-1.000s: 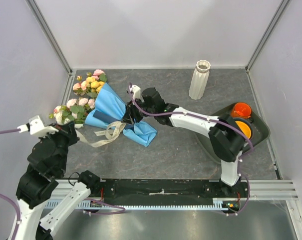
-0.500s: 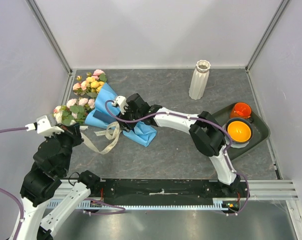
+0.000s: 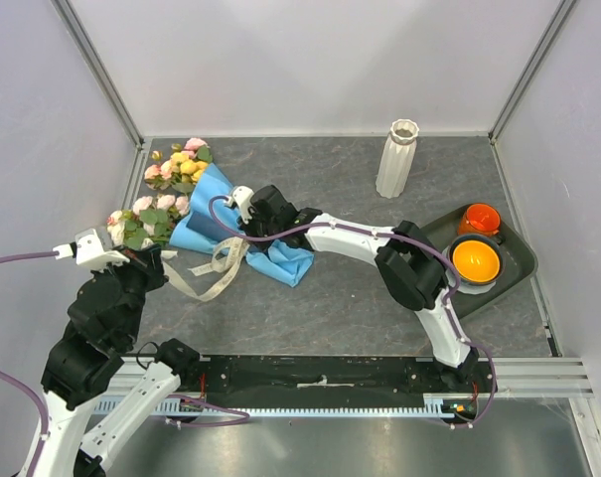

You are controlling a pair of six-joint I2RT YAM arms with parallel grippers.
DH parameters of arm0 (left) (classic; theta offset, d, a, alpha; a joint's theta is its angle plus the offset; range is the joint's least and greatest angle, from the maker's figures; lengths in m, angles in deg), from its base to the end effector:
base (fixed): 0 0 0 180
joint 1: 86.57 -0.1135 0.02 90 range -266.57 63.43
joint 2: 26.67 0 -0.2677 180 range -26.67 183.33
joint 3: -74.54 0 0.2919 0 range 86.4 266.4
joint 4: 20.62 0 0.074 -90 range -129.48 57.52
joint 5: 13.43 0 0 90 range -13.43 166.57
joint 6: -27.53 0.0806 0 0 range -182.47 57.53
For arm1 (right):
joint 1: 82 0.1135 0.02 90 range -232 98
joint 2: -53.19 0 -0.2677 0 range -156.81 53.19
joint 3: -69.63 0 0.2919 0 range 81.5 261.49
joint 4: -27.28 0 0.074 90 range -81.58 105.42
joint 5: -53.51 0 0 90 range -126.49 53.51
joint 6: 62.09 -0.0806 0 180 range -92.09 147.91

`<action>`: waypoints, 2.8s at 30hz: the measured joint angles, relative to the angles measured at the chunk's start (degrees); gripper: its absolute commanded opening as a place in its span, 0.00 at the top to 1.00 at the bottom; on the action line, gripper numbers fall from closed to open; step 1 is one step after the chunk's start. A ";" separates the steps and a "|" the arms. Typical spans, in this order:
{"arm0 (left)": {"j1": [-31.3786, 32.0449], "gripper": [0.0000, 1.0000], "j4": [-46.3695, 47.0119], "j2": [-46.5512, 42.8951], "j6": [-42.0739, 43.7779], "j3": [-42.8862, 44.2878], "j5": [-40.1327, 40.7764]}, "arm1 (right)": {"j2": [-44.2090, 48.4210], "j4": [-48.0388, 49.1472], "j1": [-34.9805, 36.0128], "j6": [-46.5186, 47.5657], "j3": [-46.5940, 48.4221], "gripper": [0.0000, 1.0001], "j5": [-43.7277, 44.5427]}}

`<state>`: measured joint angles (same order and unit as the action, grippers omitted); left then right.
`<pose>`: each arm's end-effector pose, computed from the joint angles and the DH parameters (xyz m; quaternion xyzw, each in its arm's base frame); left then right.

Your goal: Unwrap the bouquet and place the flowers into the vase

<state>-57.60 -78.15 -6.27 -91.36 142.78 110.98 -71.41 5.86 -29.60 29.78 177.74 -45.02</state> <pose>0.1126 -0.0103 0.3995 -0.1902 0.7302 -0.1001 0.6485 0.3402 0.4614 0.1566 -0.4377 0.7825 0.2473 0.3675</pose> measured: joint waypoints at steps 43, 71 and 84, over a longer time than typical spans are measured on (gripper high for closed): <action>0.00 0.98 -6.62 -2.56 1.55 3.63 3.80 | 19.08 0.07 -15.63 -13.81 2.38 1.00 15.43; -7.98 0.98 19.32 65.16 8.22 52.96 -39.30 | 26.08 28.28 10.01 -22.18 -32.00 0.93 -18.93; -10.01 0.02 9.60 90.53 2.97 62.40 -66.49 | 25.35 17.29 6.32 -21.86 -32.09 0.11 -8.59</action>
<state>-67.61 -68.56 84.26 -88.39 205.18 44.49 -46.05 23.15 -23.28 7.92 145.66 -53.61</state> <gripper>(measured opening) 0.949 0.887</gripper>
